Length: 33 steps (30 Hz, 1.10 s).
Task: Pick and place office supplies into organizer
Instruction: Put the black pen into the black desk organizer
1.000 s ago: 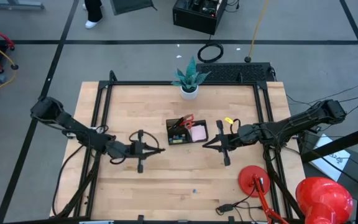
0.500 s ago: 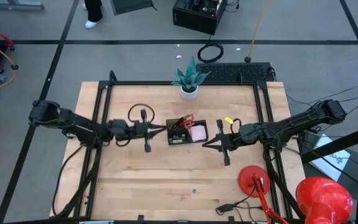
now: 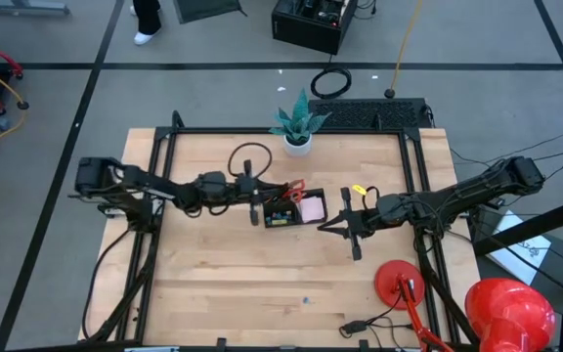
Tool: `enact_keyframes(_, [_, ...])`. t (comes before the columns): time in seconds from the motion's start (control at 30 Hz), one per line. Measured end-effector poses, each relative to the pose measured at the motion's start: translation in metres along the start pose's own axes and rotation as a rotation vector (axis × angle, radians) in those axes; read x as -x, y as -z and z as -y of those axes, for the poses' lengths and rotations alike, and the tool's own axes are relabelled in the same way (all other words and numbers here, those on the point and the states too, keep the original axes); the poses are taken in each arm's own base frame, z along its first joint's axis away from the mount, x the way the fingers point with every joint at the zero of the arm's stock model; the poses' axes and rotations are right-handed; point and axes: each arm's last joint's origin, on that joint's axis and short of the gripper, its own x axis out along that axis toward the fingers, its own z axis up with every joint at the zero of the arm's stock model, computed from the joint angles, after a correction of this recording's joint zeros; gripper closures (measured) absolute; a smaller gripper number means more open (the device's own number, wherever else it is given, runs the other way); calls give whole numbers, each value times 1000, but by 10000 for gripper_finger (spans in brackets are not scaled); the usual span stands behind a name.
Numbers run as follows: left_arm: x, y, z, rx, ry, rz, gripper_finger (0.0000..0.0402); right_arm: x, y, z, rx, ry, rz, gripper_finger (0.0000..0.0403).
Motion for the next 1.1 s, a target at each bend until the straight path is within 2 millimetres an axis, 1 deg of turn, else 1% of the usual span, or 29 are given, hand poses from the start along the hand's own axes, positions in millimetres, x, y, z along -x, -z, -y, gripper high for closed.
enact_keyframes(0.13, [-10,9,-4,8,-14,-15,387,0,1,0,1,-3,-11,399])
enact_keyframes(0.3, [-15,28,-6,43,-25,-84,391,0,2,-1,2,-7,-23,399])
enact_keyframes(0.37, [-16,33,-7,48,-28,-100,385,0,3,-1,2,-9,-30,399])
enact_keyframes(0.47, [-17,39,-7,48,-36,-119,386,0,4,-1,1,-10,-37,399])
enact_keyframes(0.57, [-16,41,-7,50,-33,-127,392,0,4,-1,-14,-10,-37,399])
enact_keyframes(0.83, [-10,48,-6,76,-49,-156,388,0,4,-1,-24,-11,-40,399])
enact_keyframes(0.97, [-10,46,-6,81,-50,-138,394,0,4,-1,-24,-11,-40,399])
enact_keyframes(1.1, [-10,44,-6,91,-52,-119,386,0,4,-1,-25,-10,-37,399])
